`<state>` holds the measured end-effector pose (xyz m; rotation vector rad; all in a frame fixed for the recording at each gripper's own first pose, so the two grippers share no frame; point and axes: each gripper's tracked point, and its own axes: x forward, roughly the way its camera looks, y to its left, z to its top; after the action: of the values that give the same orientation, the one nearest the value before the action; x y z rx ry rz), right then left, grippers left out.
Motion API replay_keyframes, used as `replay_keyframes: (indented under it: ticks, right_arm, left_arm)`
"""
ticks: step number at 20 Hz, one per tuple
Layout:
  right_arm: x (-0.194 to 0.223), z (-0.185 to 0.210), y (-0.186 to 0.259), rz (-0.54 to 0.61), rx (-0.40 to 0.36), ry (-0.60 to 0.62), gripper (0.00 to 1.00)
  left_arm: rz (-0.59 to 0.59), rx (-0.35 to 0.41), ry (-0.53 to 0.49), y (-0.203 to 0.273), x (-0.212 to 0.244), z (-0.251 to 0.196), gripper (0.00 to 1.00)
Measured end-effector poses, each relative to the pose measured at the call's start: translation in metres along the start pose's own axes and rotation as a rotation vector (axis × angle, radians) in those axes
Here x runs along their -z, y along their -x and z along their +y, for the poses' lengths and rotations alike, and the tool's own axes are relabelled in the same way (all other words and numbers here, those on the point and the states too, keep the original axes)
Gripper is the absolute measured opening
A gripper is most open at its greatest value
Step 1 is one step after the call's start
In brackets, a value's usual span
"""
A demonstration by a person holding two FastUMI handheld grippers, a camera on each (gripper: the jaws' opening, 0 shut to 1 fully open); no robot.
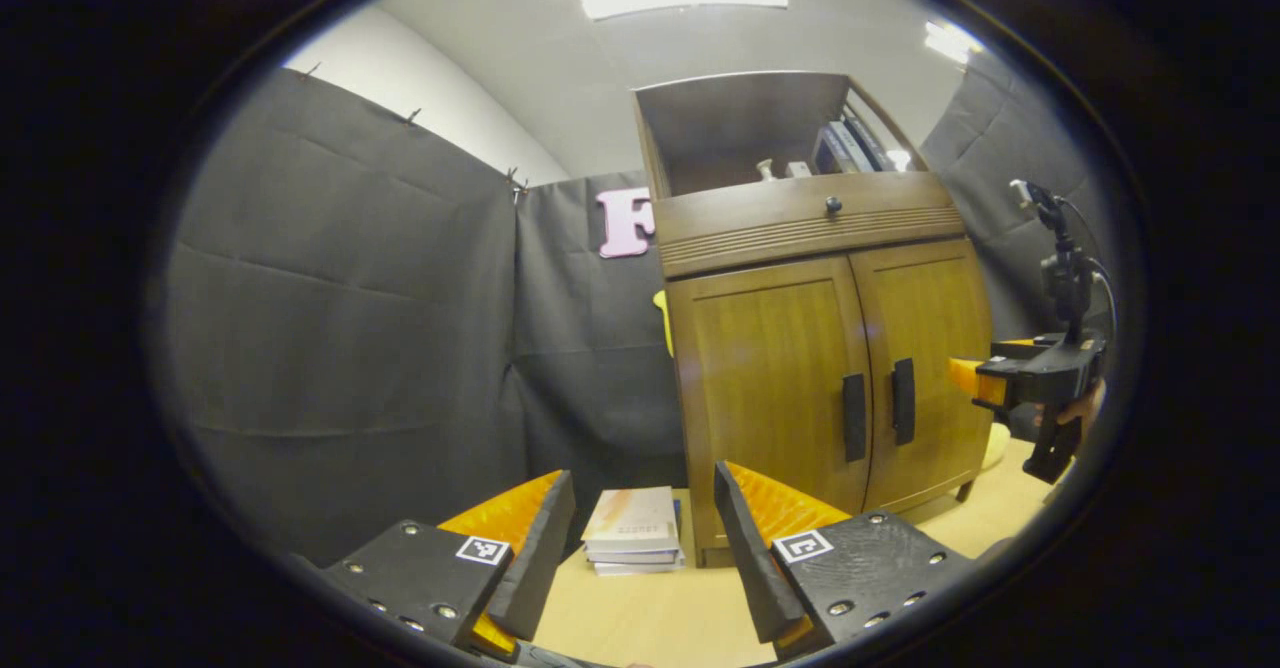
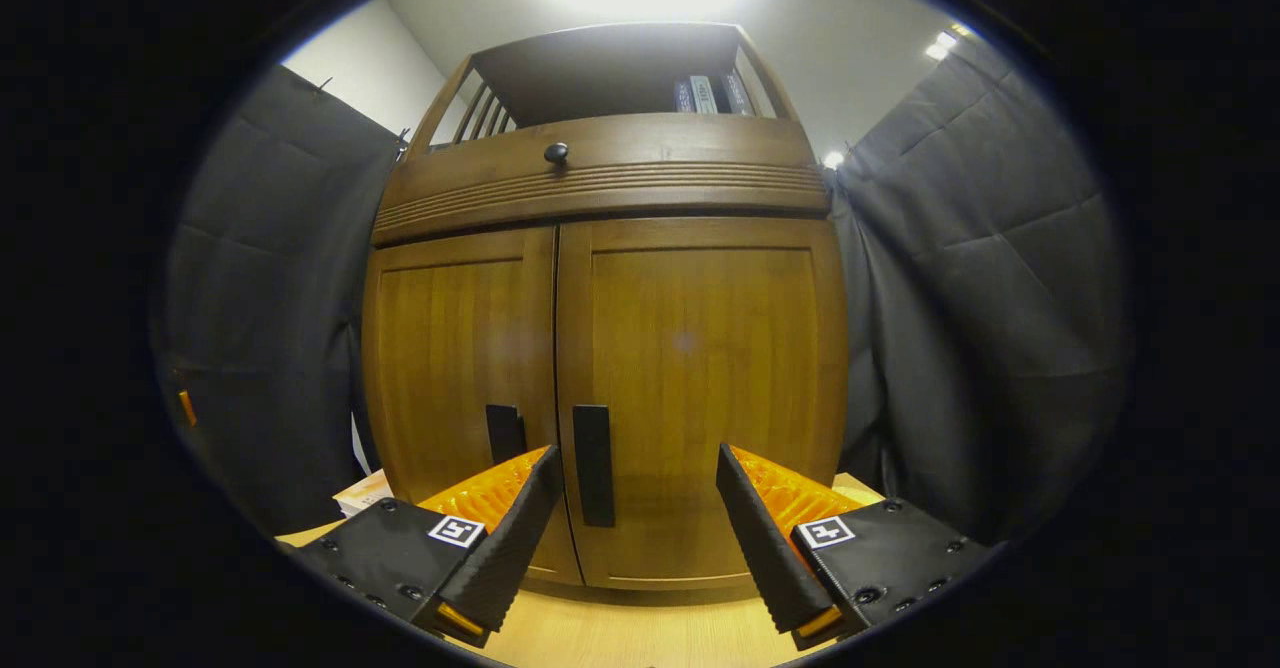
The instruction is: Open the right door of the double-door shoe cabinet with the right hand, and open the left door with the left hand.
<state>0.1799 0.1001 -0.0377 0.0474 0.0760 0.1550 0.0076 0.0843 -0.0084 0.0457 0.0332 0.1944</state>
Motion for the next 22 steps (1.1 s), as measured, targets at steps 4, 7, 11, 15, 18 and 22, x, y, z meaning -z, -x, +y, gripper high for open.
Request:
replay_keyframes:
  ticks: [4,7,11,15,18,22]
  right_arm:
    - [0.016,0.004,-0.028,0.035,-0.015,-0.014,0.98]
    - [0.026,0.007,-0.048,0.065,-0.026,-0.017,0.98]
    - [0.036,0.015,-0.065,0.082,-0.035,-0.031,0.98]
    - [0.038,0.018,-0.085,0.086,-0.037,-0.049,0.98]
    - [0.044,0.022,-0.098,0.114,-0.047,-0.06,0.84]
    - [0.054,0.026,-0.107,0.159,-0.058,-0.061,0.65]
  left_arm:
    - [0.007,-0.032,-0.014,0.003,0.0,0.009,0.82]
    - [0.009,-0.051,-0.02,0.011,0.0,0.018,0.82]
    - [0.025,-0.075,-0.025,0.012,0.004,0.02,0.82]
    - [0.034,-0.097,-0.031,0.014,0.001,0.021,0.82]
    - [0.041,-0.113,-0.035,0.015,-0.002,0.021,0.82]
    - [0.038,-0.125,-0.036,0.018,-0.005,0.023,0.82]
